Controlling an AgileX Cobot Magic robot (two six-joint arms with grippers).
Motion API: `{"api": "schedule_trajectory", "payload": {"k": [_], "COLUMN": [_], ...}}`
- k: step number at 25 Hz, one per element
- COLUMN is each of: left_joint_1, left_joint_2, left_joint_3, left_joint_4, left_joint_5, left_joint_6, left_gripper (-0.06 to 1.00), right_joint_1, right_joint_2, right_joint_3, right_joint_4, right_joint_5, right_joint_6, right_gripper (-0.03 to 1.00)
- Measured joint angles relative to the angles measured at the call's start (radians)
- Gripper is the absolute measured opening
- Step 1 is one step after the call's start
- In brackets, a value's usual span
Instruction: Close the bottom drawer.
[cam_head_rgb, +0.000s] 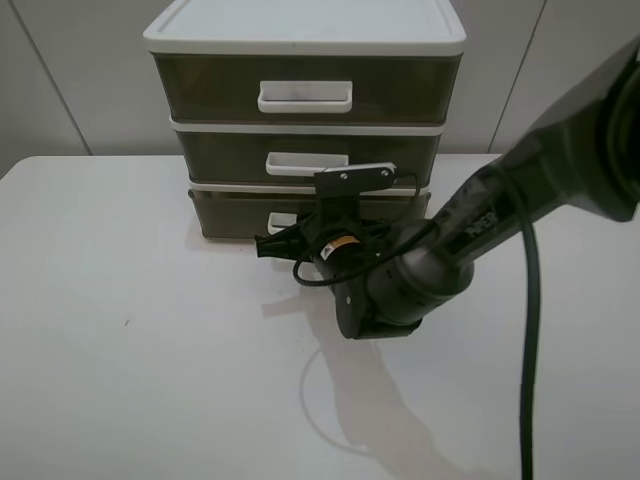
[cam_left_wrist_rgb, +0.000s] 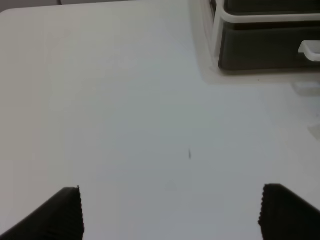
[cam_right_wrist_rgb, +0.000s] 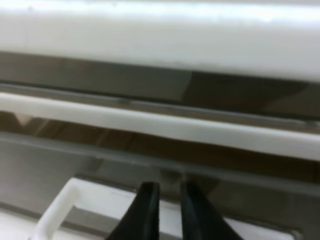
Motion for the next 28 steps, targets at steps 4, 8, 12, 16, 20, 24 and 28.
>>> {"api": "schedule_trajectory", "payload": {"k": [4, 8, 12, 16, 20, 24, 28], "left_joint_1": [0.0, 0.0, 0.0, 0.0, 0.0, 0.0, 0.0], "left_joint_2": [0.0, 0.0, 0.0, 0.0, 0.0, 0.0, 0.0], "left_joint_3": [0.0, 0.0, 0.0, 0.0, 0.0, 0.0, 0.0], "left_joint_4": [0.0, 0.0, 0.0, 0.0, 0.0, 0.0, 0.0], "left_joint_5": [0.0, 0.0, 0.0, 0.0, 0.0, 0.0, 0.0], "left_joint_6": [0.0, 0.0, 0.0, 0.0, 0.0, 0.0, 0.0], "left_gripper": [0.72, 0.72, 0.72, 0.72, 0.72, 0.72, 0.72], "right_joint_1": [0.0, 0.0, 0.0, -0.001, -0.017, -0.117, -0.289], "right_joint_2": [-0.07, -0.164, -0.284, -0.421, -0.574, -0.753, -0.952], "right_joint_3": [0.06, 0.131, 0.208, 0.294, 0.398, 0.495, 0.539], "right_joint_4": [0.0, 0.001, -0.005, -0.083, -0.155, -0.156, -0.169], "right_joint_5": [0.023, 0.048, 0.192, 0.375, 0.437, 0.51, 0.75], "right_joint_6": [0.0, 0.019, 0.084, 0.095, 0.096, 0.096, 0.097], "right_gripper": [0.02, 0.02, 0.02, 0.02, 0.15, 0.51, 0.76]}}
